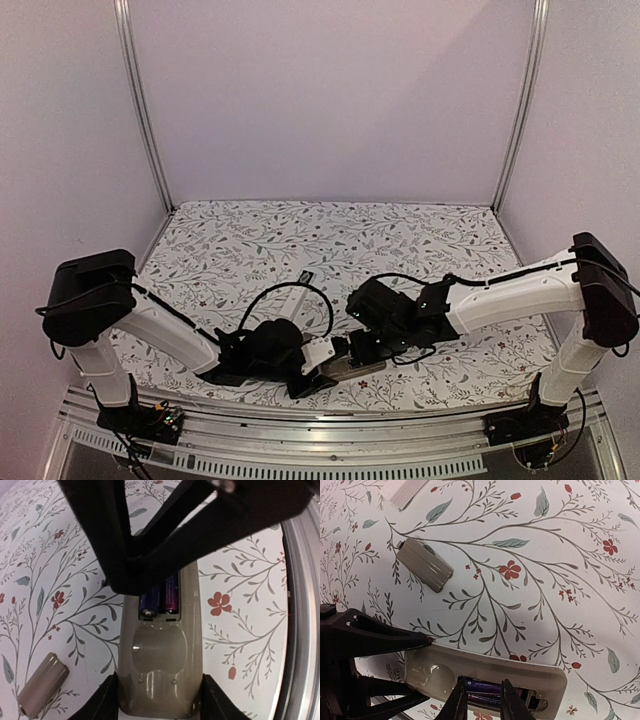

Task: Load the batteries into the remote control
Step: Load the battery into the battery compartment.

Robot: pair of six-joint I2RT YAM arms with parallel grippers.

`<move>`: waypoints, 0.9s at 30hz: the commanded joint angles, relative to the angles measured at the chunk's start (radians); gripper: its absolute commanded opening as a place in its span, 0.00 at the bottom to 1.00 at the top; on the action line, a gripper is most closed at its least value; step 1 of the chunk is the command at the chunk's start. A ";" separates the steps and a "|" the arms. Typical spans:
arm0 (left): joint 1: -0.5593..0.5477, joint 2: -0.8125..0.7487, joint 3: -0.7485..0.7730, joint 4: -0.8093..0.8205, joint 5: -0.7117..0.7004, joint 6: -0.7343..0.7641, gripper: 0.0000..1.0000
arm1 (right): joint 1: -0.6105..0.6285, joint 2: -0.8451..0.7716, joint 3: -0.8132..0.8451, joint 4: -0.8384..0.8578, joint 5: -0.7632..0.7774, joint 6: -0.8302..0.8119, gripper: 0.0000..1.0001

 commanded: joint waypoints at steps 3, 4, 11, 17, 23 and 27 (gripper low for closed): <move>-0.005 0.019 -0.012 0.000 -0.010 0.006 0.47 | 0.037 0.012 -0.032 0.081 0.003 -0.014 0.23; -0.005 0.019 -0.014 0.001 -0.008 0.006 0.48 | 0.037 0.012 -0.034 0.088 0.000 -0.017 0.23; -0.001 0.000 -0.040 0.031 -0.008 0.007 0.59 | 0.034 -0.085 -0.108 0.158 0.008 -0.010 0.24; 0.015 -0.015 -0.067 0.060 0.020 0.027 0.64 | 0.025 -0.145 -0.136 0.255 -0.082 -0.024 0.17; 0.017 -0.010 -0.068 0.063 0.043 0.029 0.66 | -0.015 -0.112 -0.146 0.297 -0.167 -0.010 0.00; 0.020 -0.007 -0.066 0.060 0.047 0.029 0.63 | -0.034 -0.102 -0.165 0.333 -0.194 0.003 0.00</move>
